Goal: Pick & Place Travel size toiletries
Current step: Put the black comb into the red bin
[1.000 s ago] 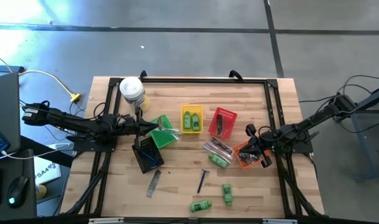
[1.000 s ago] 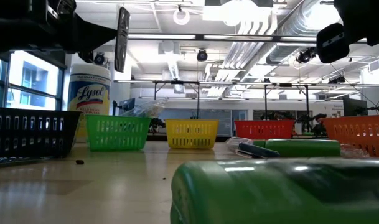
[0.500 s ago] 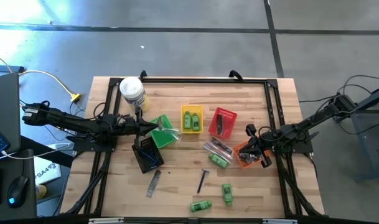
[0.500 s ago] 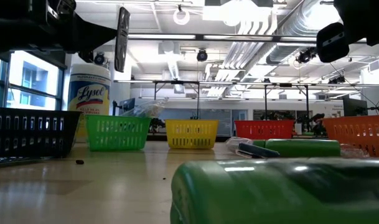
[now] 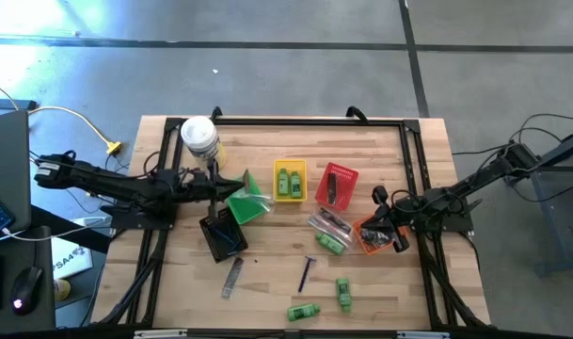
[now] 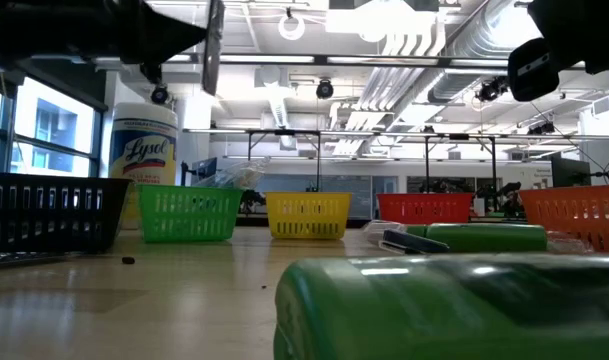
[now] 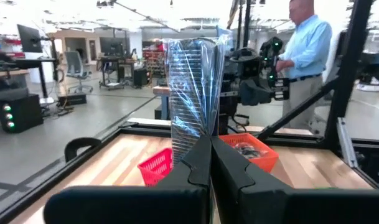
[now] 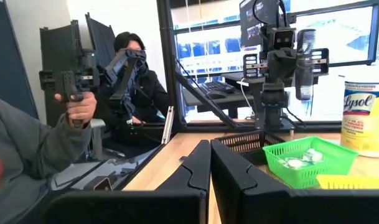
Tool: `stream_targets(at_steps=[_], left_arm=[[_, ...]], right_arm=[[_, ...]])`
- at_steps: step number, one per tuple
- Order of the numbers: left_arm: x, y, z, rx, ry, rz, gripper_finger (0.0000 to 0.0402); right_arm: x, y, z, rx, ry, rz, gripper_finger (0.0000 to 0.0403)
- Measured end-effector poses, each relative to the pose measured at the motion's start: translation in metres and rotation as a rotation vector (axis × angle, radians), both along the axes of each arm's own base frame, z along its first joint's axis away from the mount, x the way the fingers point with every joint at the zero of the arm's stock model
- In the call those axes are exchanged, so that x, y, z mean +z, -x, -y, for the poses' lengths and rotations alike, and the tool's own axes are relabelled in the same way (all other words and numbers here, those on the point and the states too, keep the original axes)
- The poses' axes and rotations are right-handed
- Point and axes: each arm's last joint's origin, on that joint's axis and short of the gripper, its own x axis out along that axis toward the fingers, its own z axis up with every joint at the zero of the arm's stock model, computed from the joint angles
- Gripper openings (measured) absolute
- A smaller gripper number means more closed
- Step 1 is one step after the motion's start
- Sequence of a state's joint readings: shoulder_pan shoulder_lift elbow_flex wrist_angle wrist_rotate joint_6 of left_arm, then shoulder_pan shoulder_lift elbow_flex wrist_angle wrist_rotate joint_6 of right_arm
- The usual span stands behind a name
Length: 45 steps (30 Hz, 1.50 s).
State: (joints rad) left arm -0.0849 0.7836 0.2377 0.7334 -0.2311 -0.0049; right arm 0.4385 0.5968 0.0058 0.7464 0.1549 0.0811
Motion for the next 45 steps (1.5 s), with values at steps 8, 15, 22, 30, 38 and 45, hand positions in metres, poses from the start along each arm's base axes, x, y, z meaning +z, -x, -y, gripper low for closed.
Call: stream_targets(at_steps=[8, 15, 22, 30, 38, 45], left_arm=[[0.029, -0.037, 0.003, 0.011, -0.002, -0.041, 0.0000], [0.046, -0.074, -0.004, 0.039, 0.004, -0.096, 0.0000], [0.040, -0.101, -0.028, 0.025, 0.064, -0.146, 0.0000], [0.020, -0.136, -0.043, 0.007, 0.120, -0.209, 0.0000], [0.009, -0.176, -0.047, -0.013, 0.119, -0.256, 0.0000], [0.010, -0.209, -0.052, 0.021, 0.154, -0.291, 0.0000]], right_arm=[[0.002, 0.000, 0.000, -0.001, -0.002, 0.020, 0.0004], [0.003, 0.000, 0.000, 0.000, -0.006, 0.028, 0.0004], [0.003, 0.001, -0.001, 0.028, -0.010, 0.032, 0.0004], [0.003, 0.001, 0.000, 0.025, -0.005, 0.032, 0.0004], [0.003, 0.001, 0.000, 0.025, -0.002, 0.029, 0.0004], [0.002, 0.001, -0.001, 0.025, 0.002, 0.022, 0.0004]])
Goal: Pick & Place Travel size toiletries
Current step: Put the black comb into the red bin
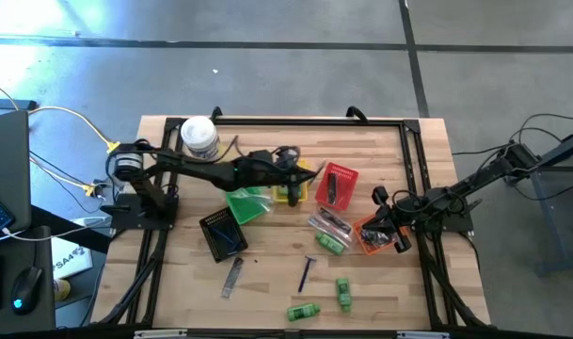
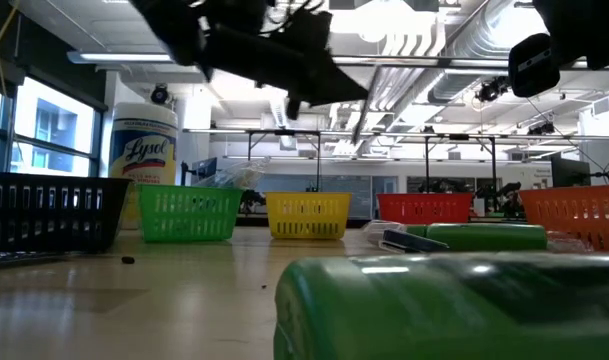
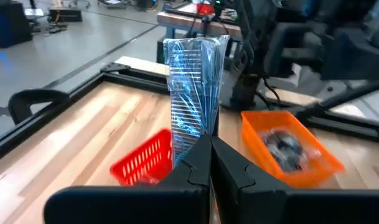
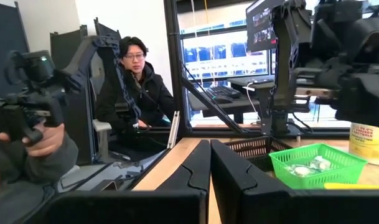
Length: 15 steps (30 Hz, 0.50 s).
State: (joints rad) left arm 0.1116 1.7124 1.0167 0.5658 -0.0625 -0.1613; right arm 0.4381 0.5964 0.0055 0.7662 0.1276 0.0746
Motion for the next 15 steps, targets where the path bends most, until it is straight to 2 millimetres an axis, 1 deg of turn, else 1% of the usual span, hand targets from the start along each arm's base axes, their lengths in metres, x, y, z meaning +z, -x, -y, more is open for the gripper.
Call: stream_targets(at_steps=[5, 9, 12, 15], left_arm=[[-0.004, -0.029, -0.004, 0.026, 0.006, -0.078, 0.0000], [-0.006, -0.045, -0.005, 0.024, 0.010, -0.123, 0.0000], [-0.009, -0.050, -0.003, 0.021, 0.026, -0.177, 0.0000], [-0.012, -0.057, -0.004, 0.021, 0.051, -0.171, 0.0000]], right_arm=[[0.000, 0.000, 0.000, 0.004, 0.001, 0.000, 0.0004], [0.000, 0.000, -0.001, 0.025, 0.004, 0.001, 0.0004], [0.000, 0.000, -0.001, 0.041, 0.007, 0.003, 0.0004], [0.000, 0.001, -0.001, 0.053, 0.008, 0.004, 0.0004]])
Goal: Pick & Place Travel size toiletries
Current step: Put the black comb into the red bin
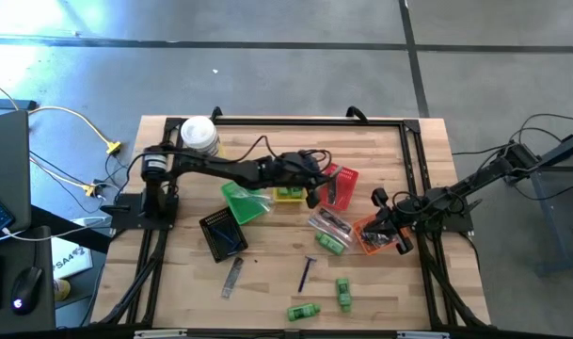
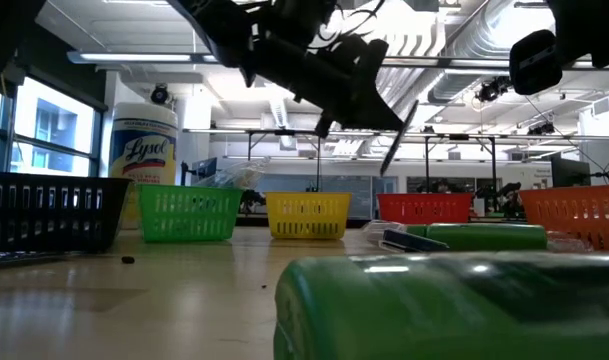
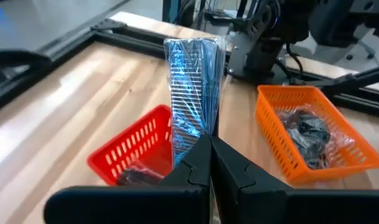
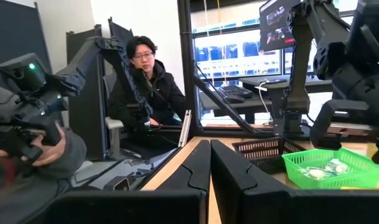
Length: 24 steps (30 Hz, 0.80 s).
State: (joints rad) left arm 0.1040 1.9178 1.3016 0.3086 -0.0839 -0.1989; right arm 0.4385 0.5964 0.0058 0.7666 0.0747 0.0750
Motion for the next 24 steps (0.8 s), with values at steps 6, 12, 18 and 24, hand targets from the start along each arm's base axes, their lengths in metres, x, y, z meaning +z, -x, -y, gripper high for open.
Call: stream_targets(at_steps=[6, 12, 18, 24], left_arm=[[-0.009, -0.018, -0.001, -0.015, 0.049, 0.001, 0.0000], [-0.021, -0.033, -0.003, 0.002, 0.047, -0.014, 0.0000], [-0.024, -0.032, -0.005, 0.063, 0.038, -0.056, 0.0000], [-0.024, -0.032, -0.005, 0.068, 0.039, -0.059, 0.0000]], right_arm=[[0.000, 0.000, 0.000, -0.004, 0.000, 0.000, 0.0004], [0.001, 0.000, 0.000, -0.004, -0.006, 0.011, 0.0004], [0.001, 0.000, 0.000, -0.002, -0.005, 0.011, 0.0004], [0.001, 0.000, 0.000, -0.001, -0.006, 0.011, 0.0004]])
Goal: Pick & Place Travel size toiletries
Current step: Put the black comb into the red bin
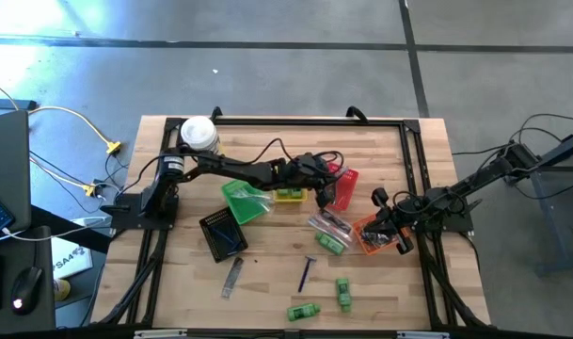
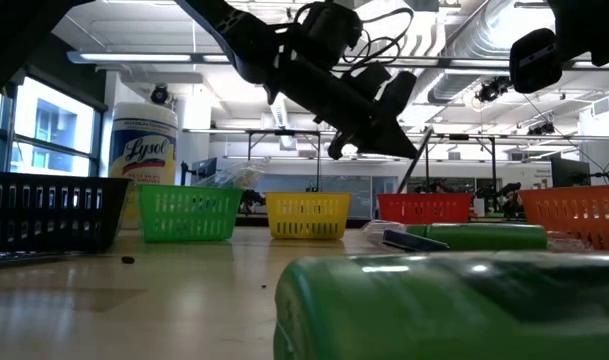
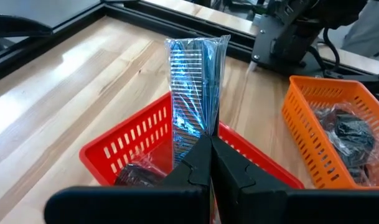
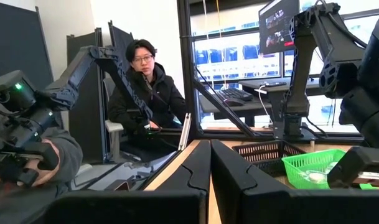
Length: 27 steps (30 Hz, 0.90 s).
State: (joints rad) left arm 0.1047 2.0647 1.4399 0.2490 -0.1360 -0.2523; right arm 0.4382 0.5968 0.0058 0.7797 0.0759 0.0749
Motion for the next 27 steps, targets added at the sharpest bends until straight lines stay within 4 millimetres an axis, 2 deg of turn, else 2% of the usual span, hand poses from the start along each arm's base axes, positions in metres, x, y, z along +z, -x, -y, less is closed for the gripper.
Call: stream_targets(at_steps=[16, 24, 27], left_arm=[[-0.004, 0.001, 0.002, -0.074, 0.015, -0.034, 0.0000], [-0.023, -0.003, 0.002, -0.107, -0.042, -0.091, 0.0000], [-0.025, -0.003, 0.002, -0.111, -0.050, -0.094, 0.0000]], right_arm=[[0.002, 0.000, 0.000, -0.001, -0.008, 0.018, 0.0004], [0.002, 0.000, 0.000, 0.000, -0.008, 0.017, 0.0004], [0.002, 0.000, 0.000, 0.000, -0.008, 0.017, 0.0004]])
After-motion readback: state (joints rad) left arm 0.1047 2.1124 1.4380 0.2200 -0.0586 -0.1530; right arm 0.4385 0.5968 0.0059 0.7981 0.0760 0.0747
